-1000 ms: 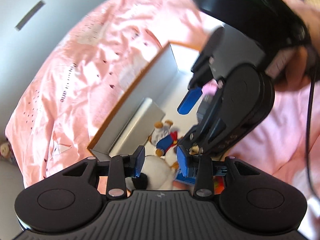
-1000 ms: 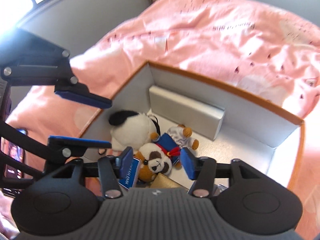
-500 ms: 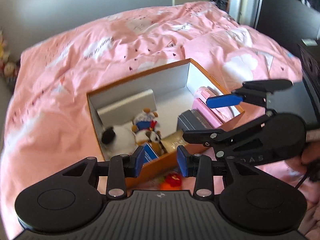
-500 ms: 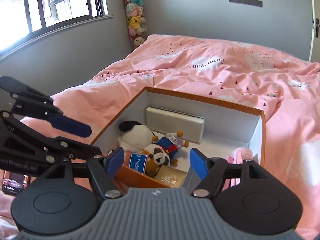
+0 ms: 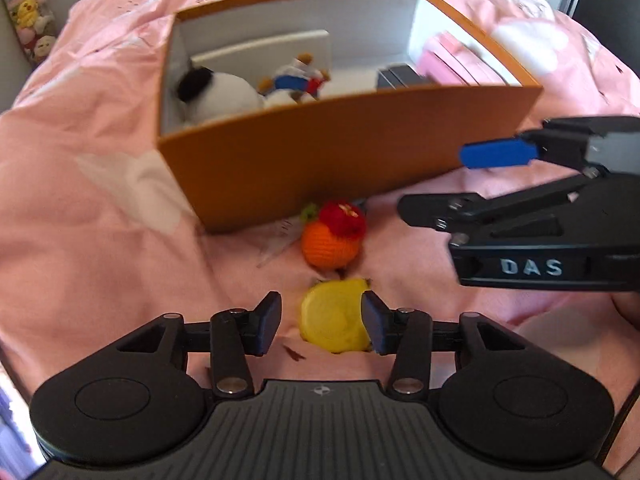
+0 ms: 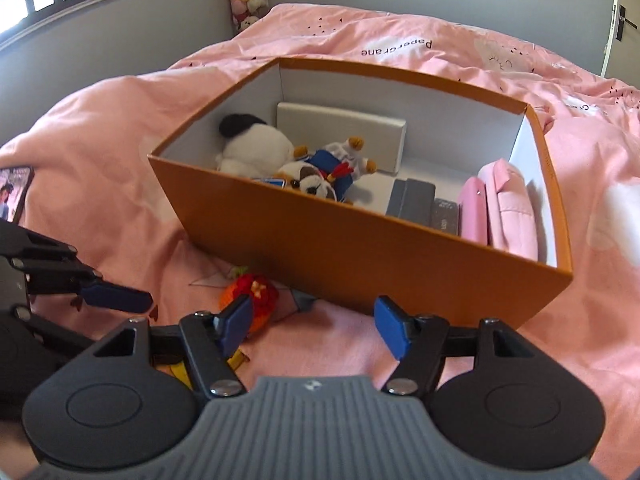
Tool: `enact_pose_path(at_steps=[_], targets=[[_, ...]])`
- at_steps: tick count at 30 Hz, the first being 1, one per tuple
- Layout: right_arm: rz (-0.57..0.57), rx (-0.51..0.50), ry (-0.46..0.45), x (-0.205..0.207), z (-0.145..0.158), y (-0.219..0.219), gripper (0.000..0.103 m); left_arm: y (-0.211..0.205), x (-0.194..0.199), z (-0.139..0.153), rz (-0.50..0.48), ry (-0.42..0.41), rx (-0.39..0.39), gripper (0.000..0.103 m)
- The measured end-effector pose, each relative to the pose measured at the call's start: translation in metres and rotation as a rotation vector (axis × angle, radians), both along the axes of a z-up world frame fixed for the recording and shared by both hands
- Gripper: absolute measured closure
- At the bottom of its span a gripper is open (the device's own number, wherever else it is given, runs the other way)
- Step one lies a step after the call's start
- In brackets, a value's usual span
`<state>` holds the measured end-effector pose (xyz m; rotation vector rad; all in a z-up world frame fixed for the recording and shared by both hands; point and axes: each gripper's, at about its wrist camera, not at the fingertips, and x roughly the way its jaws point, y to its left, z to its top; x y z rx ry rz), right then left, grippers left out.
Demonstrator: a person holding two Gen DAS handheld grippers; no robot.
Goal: Organize objects
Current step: 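Withdraw both tools from the box and lower them toward the bedspread, then grasp the yellow tape measure with the left tool while the right grasps the crocheted strawberry, then lift and carry the tape measure and strawberry over into the box with both tools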
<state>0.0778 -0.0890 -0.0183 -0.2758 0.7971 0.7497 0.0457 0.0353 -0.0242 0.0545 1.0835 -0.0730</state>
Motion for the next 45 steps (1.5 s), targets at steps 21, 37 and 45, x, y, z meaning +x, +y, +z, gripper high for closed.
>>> enact_pose_path(at_steps=[21,37,45], targets=[[0.149,0.016,0.06,0.011,-0.034,0.038,0.048,0.009,-0.022,-0.034,0.035,0.036,0.028,0.046],[0.174,0.064,0.185,0.026,-0.061,0.059,0.051,0.032,-0.058,-0.038,0.168,0.081,0.001,0.044],[0.169,0.096,0.154,0.021,-0.047,0.051,0.059,0.03,-0.088,-0.031,0.171,0.063,-0.001,0.046]])
